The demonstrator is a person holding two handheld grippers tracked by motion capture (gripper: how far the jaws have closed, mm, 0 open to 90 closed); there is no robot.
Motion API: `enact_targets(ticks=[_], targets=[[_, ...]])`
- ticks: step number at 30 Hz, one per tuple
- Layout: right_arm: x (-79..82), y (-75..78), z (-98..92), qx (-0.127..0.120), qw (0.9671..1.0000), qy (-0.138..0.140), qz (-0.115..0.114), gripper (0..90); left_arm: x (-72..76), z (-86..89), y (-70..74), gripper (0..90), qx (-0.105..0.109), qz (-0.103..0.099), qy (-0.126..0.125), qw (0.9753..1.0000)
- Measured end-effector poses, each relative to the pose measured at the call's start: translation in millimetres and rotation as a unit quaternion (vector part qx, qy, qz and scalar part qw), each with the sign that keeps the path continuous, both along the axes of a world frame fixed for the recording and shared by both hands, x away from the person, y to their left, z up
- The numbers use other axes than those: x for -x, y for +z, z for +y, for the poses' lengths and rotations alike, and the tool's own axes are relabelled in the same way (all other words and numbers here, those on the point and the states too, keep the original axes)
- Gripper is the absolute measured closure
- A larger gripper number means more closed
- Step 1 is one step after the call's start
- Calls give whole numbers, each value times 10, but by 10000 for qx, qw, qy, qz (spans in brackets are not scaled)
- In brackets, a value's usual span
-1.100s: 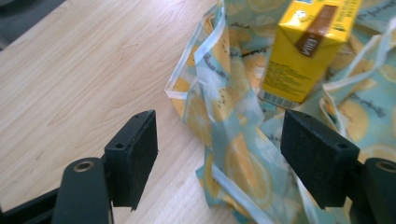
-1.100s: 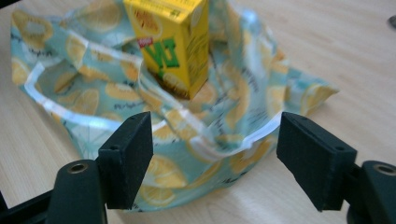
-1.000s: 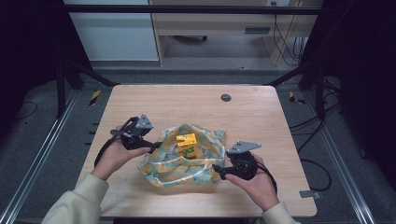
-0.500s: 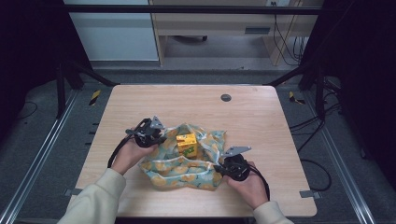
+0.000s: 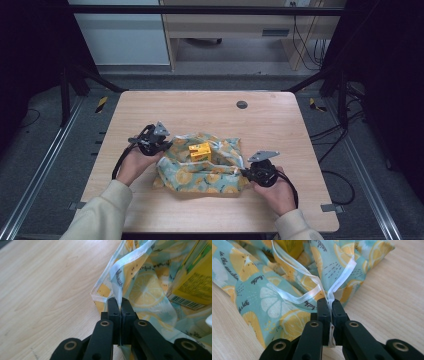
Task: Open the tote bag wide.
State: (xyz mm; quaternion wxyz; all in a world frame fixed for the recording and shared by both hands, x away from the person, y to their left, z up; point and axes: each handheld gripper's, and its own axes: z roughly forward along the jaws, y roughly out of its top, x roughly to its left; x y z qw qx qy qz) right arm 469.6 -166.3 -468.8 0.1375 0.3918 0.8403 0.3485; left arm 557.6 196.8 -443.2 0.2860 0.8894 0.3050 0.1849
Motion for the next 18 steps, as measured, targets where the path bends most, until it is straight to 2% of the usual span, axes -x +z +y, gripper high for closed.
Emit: enact_targets(ticks=[3, 7, 10, 18], targets=[[5, -21, 9, 63, 10000, 34, 13, 880, -2, -13, -83, 894, -22, 14, 33, 10000], [12, -43, 2, 61, 10000, 27, 31, 881, 13, -1, -158, 896, 59, 25, 63, 10000], [17, -69, -3, 80, 10000, 40, 31, 882, 38, 31, -186, 898, 127, 0, 101, 9999], [28, -100, 35, 229, 9997, 87, 90, 887, 54, 61, -266, 898, 96, 16, 202, 9997]])
